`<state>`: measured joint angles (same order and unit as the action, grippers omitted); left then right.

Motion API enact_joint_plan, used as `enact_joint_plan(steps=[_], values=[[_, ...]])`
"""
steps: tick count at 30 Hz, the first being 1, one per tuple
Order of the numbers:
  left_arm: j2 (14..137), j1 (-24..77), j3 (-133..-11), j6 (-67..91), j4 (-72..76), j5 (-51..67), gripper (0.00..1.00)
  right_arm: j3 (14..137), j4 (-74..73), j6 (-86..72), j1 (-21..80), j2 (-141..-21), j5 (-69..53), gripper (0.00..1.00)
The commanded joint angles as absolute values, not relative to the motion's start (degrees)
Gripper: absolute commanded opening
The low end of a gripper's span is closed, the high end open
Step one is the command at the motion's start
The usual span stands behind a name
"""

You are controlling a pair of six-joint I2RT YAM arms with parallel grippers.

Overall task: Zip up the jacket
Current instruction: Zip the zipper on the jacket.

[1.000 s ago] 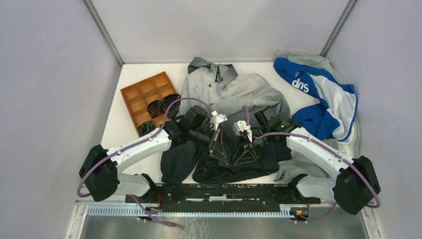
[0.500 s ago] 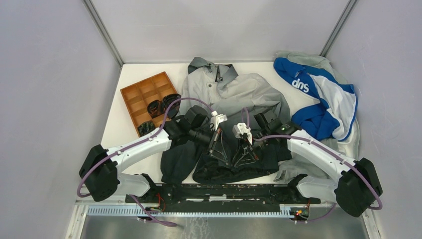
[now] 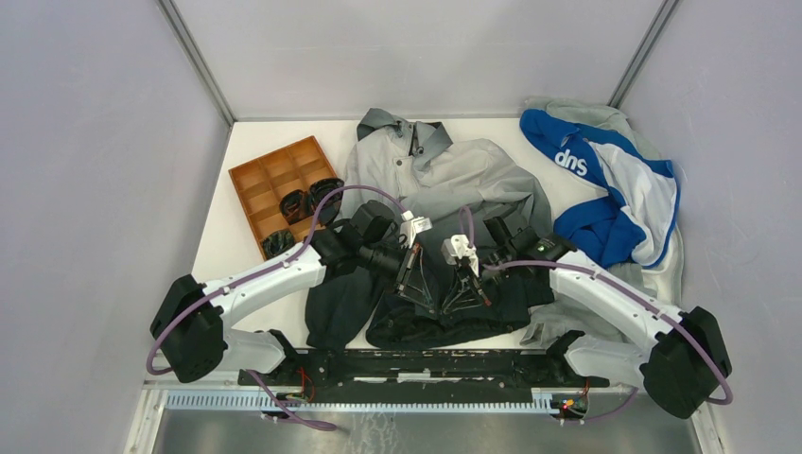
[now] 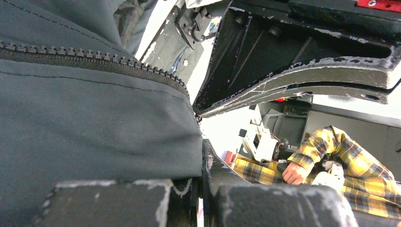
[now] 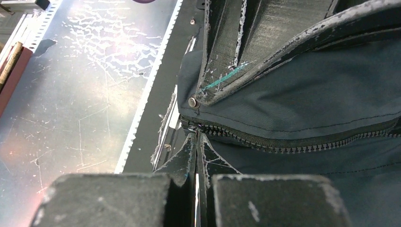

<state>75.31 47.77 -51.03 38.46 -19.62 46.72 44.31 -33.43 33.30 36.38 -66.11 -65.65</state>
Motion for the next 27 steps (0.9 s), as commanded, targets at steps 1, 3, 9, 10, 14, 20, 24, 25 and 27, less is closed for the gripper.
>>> enact_joint_plan(steps=[1,3,9,10,14,20,24,25,27], values=[[74.93,48.37,-52.35,36.94,-19.33,49.97,0.02,44.73,-32.94,35.00,36.73,-64.00,-63.23,0.00],[74.93,48.35,-52.25,37.00,-19.34,49.97,0.02,44.82,-32.59,35.38,36.73,-63.11,-61.78,0.00],[75.13,48.41,-52.18,36.91,-19.34,50.20,0.02,44.82,-29.12,34.82,36.96,-60.15,-56.07,0.00],[75.19,48.40,-52.20,36.91,-19.32,50.26,0.02,44.83,-28.96,35.14,37.13,-59.72,-54.65,0.00],[75.32,48.43,-52.05,36.91,-19.27,50.52,0.02,44.34,-27.61,35.71,37.71,-58.00,-50.17,0.00],[75.65,48.55,-51.94,36.91,-19.40,50.51,0.02,43.51,-26.10,35.68,38.65,-56.65,-46.04,0.00],[75.95,48.52,-52.58,36.32,-20.72,48.75,0.02,43.18,-26.64,35.56,38.82,-56.44,-47.88,0.00],[75.87,48.52,-52.70,36.30,-20.93,48.20,0.02,43.01,-26.77,35.37,38.83,-56.47,-47.99,0.00],[75.62,48.56,-53.20,36.07,-22.04,45.35,0.07,42.75,-26.72,35.10,38.84,-56.34,-47.91,0.00]])
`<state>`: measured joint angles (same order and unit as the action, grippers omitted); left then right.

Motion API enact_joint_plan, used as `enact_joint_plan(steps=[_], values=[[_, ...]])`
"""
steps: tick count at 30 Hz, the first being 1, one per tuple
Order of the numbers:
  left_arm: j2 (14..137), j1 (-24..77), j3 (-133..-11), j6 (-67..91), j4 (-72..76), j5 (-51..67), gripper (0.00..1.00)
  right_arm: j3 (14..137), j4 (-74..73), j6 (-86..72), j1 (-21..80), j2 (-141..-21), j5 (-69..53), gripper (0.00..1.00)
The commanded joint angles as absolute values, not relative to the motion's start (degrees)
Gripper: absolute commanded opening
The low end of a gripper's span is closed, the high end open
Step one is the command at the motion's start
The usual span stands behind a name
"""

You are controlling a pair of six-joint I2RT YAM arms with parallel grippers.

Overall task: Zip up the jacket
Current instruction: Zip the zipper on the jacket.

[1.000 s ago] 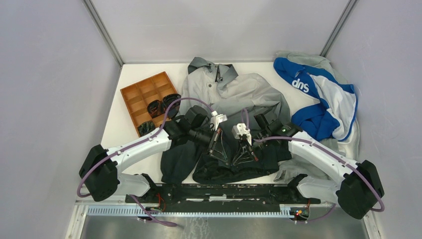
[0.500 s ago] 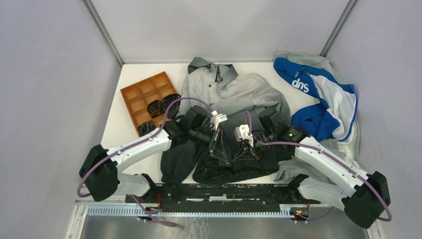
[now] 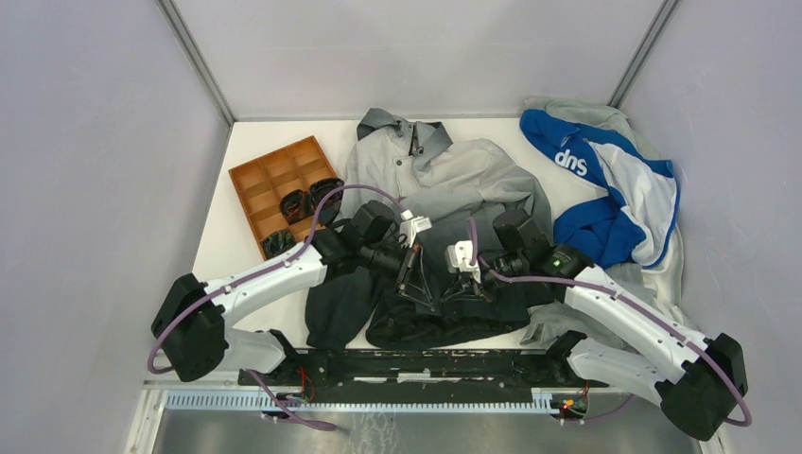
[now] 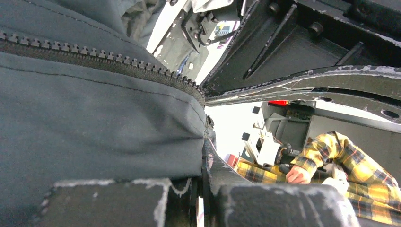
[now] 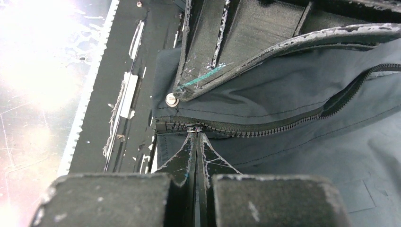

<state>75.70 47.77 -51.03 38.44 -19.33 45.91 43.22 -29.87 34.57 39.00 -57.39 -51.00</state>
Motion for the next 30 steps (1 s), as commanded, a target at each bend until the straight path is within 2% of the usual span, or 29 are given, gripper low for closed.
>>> enact_joint_plan(steps=[1,3,4,6,10,17,24,30], values=[[75.45,48.52,-53.41,36.04,-22.53,44.17,0.10,42.52,-26.59,34.91,38.82,-56.26,-47.83,0.00],[74.69,48.44,-54.04,35.97,-24.10,40.47,0.22,42.16,-26.33,34.48,38.80,-56.16,-47.32,0.00],[74.22,48.43,-54.46,35.83,-25.14,38.41,0.33,42.06,-26.34,34.30,38.77,-56.16,-46.98,0.00],[72.69,48.35,-55.10,35.76,-27.08,33.93,0.48,41.93,-26.12,33.93,38.84,-56.23,-46.13,0.00],[68.34,48.01,-55.16,37.44,-30.30,26.16,0.66,41.84,-25.90,33.25,38.84,-56.75,-45.29,0.00],[58.16,48.09,-48.24,52.60,-28.04,24.34,0.81,41.48,-23.54,30.56,38.81,-57.48,-46.57,0.00],[50.19,50.48,-44.16,65.54,-25.31,21.34,0.83,41.05,-21.09,28.18,39.29,-58.18,-47.11,0.00],[51.50,59.59,-42.05,72.23,-22.63,11.06,0.86,41.22,-20.21,27.92,39.87,-58.37,-46.37,0.00]])
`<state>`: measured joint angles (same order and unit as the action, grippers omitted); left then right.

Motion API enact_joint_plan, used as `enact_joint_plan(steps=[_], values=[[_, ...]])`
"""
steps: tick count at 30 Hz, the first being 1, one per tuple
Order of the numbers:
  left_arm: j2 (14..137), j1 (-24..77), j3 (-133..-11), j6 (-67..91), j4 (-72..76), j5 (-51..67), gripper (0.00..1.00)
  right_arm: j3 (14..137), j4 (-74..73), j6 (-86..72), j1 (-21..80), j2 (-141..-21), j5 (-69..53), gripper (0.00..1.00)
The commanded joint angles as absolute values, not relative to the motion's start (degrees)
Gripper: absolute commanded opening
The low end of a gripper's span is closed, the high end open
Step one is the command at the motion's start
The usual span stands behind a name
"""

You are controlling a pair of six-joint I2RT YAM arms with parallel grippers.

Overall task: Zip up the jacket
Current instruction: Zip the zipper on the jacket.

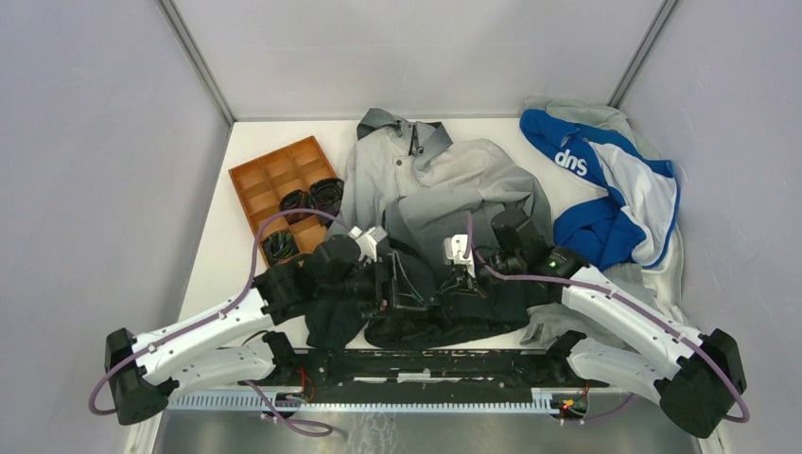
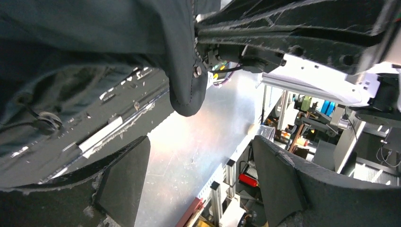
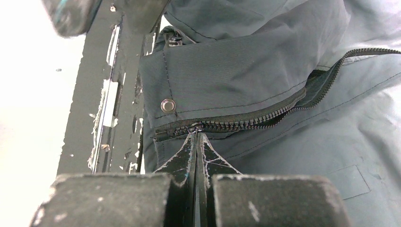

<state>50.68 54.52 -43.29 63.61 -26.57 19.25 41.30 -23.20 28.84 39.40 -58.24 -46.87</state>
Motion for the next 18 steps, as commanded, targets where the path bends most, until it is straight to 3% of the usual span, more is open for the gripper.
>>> enact_joint_plan(steps=[1,8,18], values=[[51.80,61.00,-42.02,73.34,-22.38,8.58,0.87,41.14,-20.28,28.03,39.92,-58.36,-46.25,0.00],[49.79,64.71,-41.11,79.10,-22.15,-2.75,0.89,40.75,-19.78,27.95,40.16,-58.36,-46.32,0.00],[43.86,64.76,-33.93,88.06,-15.45,-8.15,0.94,40.41,-19.44,27.77,40.25,-58.79,-45.97,0.00]])
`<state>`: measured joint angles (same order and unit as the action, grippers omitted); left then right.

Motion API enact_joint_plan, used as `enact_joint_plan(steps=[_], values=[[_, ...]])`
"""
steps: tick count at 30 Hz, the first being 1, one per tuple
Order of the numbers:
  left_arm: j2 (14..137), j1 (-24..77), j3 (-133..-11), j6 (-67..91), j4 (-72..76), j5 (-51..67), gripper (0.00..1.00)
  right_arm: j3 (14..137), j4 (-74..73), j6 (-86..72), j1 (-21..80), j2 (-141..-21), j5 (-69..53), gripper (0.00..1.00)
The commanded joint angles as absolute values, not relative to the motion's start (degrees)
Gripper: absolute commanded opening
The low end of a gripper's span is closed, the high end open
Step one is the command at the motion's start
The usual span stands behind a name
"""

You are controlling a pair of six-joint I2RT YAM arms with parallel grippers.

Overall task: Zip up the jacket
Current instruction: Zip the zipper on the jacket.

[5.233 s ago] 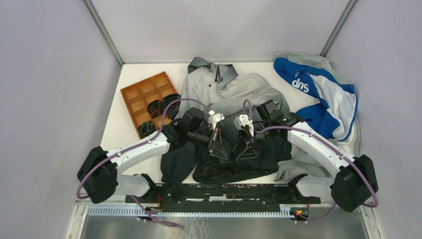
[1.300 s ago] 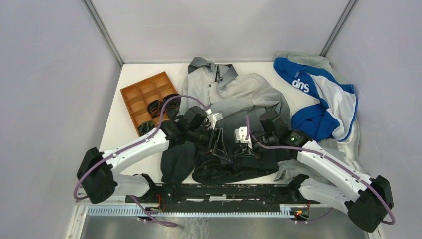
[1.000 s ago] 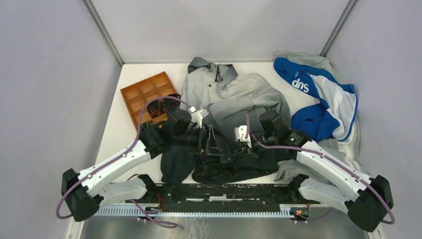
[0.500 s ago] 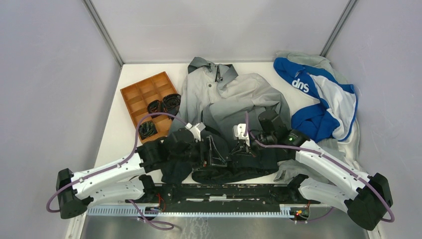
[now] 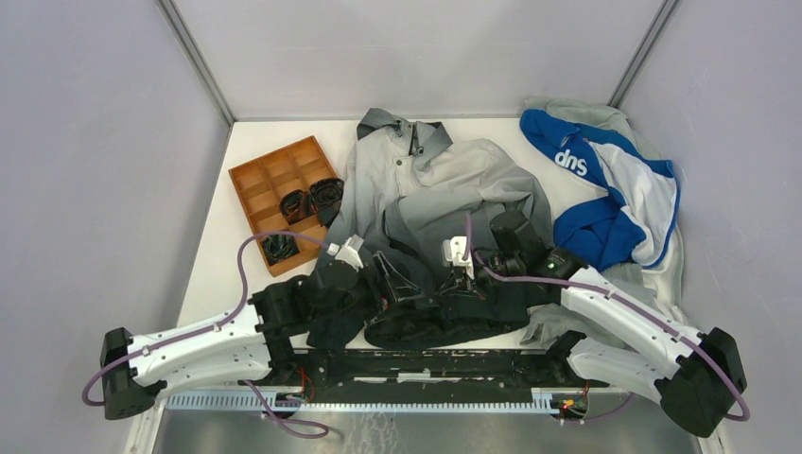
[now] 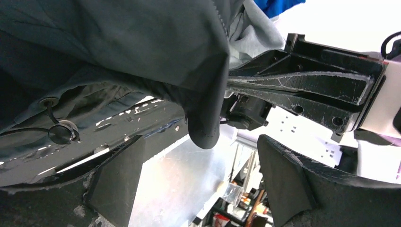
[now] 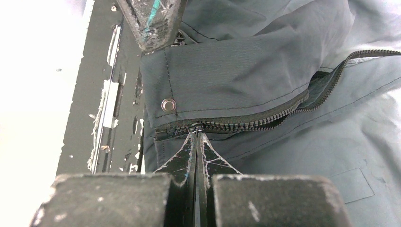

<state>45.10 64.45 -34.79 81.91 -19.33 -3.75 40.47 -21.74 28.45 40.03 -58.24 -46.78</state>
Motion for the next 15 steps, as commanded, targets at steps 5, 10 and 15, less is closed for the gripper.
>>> enact_joint_plan(steps=[5,10,15], values=[[46.42,64.62,-36.37,87.45,-17.74,-8.43,0.97,41.28,-19.08,27.69,40.25,-59.86,-45.81,0.00],[48.68,64.61,-36.09,87.42,-15.87,-7.04,0.91,41.78,-18.96,27.51,40.54,-60.55,-45.79,0.00],[50.09,64.29,-36.42,86.59,-14.90,-5.80,0.88,42.83,-18.61,26.92,40.85,-61.06,-45.81,0.00]])
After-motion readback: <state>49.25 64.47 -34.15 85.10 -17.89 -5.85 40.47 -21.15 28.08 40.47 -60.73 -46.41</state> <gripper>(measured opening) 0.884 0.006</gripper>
